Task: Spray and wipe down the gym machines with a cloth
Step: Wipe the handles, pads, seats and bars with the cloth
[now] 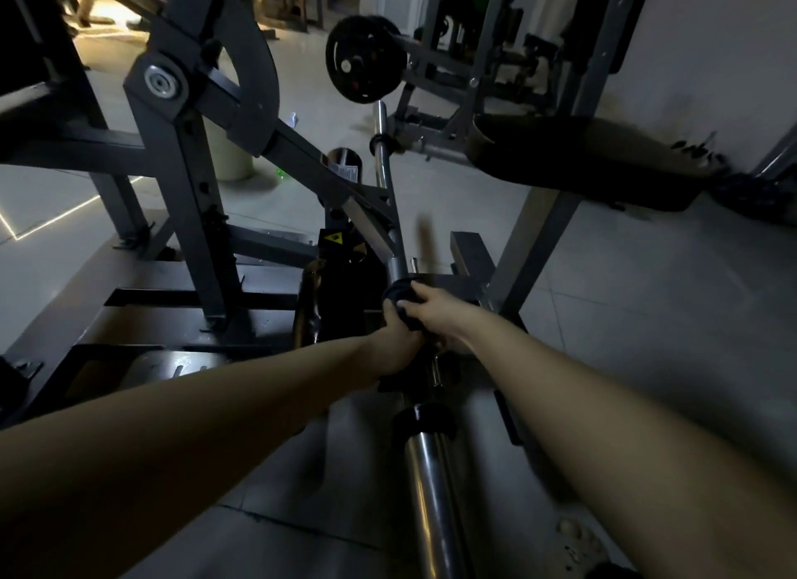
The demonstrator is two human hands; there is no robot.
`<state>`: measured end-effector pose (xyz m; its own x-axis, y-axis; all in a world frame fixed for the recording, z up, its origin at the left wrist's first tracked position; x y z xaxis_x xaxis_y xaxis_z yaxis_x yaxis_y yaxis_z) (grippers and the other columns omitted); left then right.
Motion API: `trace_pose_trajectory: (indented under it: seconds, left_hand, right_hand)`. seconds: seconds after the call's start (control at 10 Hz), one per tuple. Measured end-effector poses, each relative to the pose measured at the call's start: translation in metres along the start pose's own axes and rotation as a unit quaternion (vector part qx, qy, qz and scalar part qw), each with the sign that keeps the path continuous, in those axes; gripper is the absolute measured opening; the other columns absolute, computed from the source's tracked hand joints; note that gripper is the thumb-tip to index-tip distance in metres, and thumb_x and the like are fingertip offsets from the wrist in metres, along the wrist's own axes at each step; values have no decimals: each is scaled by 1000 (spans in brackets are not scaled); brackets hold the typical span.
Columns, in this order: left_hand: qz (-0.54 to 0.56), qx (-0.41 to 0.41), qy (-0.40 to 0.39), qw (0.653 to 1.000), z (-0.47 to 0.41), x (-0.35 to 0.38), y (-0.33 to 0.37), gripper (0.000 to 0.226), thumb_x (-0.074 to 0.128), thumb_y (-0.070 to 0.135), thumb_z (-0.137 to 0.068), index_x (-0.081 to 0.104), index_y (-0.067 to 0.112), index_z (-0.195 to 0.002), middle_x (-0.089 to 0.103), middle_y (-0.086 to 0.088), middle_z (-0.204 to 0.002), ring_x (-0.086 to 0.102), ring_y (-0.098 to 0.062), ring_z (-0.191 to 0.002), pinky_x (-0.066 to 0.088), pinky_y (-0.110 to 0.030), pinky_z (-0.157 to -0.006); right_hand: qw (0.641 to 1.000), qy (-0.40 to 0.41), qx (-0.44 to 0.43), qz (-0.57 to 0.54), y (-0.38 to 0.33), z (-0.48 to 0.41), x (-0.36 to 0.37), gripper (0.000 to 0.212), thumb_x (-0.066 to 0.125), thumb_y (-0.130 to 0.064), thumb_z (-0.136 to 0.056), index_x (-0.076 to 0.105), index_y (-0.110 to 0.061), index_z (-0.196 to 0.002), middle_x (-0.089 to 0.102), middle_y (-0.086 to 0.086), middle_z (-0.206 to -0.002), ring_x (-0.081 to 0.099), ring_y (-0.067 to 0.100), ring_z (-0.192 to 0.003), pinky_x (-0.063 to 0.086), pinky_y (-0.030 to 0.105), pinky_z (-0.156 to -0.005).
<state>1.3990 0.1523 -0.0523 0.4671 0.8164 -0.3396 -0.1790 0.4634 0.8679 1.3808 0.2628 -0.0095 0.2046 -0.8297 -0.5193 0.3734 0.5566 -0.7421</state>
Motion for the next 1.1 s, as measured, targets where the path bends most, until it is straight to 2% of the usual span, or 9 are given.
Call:
trace_pose_trajectory:
  seconds: [0.1,0.2,0.4,0.5,0.6,0.7,0.8,0.9,1.1]
  left_hand:
    - [72,-31,-9,997,31,13,-1,70,51,20,-106,11,3,-160,17,-19,-167,21,-31,-154,17,-35,-123]
    - [104,-29,-3,994,53,22,-2,113,68,35,-84,-13,17,-161,35,-25,-158,43,-39,-141,33,-45,-120]
    - [128,-26,-27,991,72,25,-14,101,65,29,-95,-10,22,-162,45,-22,-152,54,-36,-131,42,-43,-114]
    - [55,5,-42,998,82,18,-10,73,58,26,-101,18,12,-160,43,-15,-154,47,-32,-139,36,-30,-112]
    - [26,27,-16,999,97,9,-1,40,68,27,-91,58,12,-126,68,-8,-100,67,-19,-86,54,-13,-72]
    - [-100,43,36,993,114,-4,8,18,62,27,-99,68,11,-104,69,-5,-83,69,-19,-73,59,-23,-62]
    - [-290,131,57,946,143,-12,21,16,57,30,-101,65,17,-98,67,2,-81,66,-13,-69,56,-27,-59]
    - [-389,207,39,897,169,-6,22,14,57,23,-101,51,24,-89,48,9,-68,47,-3,-54,33,-17,-47]
    - [-345,204,0,916,180,-25,16,8,58,16,-97,66,14,-99,65,2,-88,64,-18,-79,45,-29,-66]
  right_hand:
    - [999,-18,24,-24,8,29,6,65,54,-31,-107,21,-29,-163,42,13,-158,51,35,-134,52,44,-95]
    - [999,-26,32,-34,16,55,11,66,56,-30,-106,22,-28,-163,42,10,-158,50,33,-136,52,41,-92]
    - [998,-35,32,-53,27,97,21,46,55,-28,-106,47,-26,-151,63,10,-133,65,24,-105,57,34,-77]
    - [999,9,26,-16,27,111,24,39,57,-29,-105,56,-19,-142,66,13,-128,66,20,-96,54,25,-68]
    - [996,79,22,18,26,121,23,23,63,-28,-102,72,-15,-118,72,8,-106,66,15,-81,52,24,-60]
    - [987,137,13,77,29,132,19,15,67,-29,-99,78,-19,-102,73,0,-94,71,18,-89,61,37,-82]
    - [978,162,-19,127,25,150,17,14,66,-27,-100,78,-22,-101,73,-3,-96,70,16,-90,61,40,-86]
    - [972,178,-22,150,18,166,18,13,66,-26,-99,78,-21,-101,73,0,-95,71,18,-85,64,38,-76]
    - [952,208,-63,214,1,191,26,15,68,-24,-98,79,-20,-107,74,-8,-98,64,6,-82,56,27,-75]
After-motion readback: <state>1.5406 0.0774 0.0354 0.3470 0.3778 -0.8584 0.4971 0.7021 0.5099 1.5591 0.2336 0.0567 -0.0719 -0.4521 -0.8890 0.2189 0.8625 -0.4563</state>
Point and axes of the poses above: each hand's wrist, its own z-axis away from the middle knuckle, its own x-axis out of the palm, y = z × x, the point moved 2 cm from there along -z, towards the middle knuckle
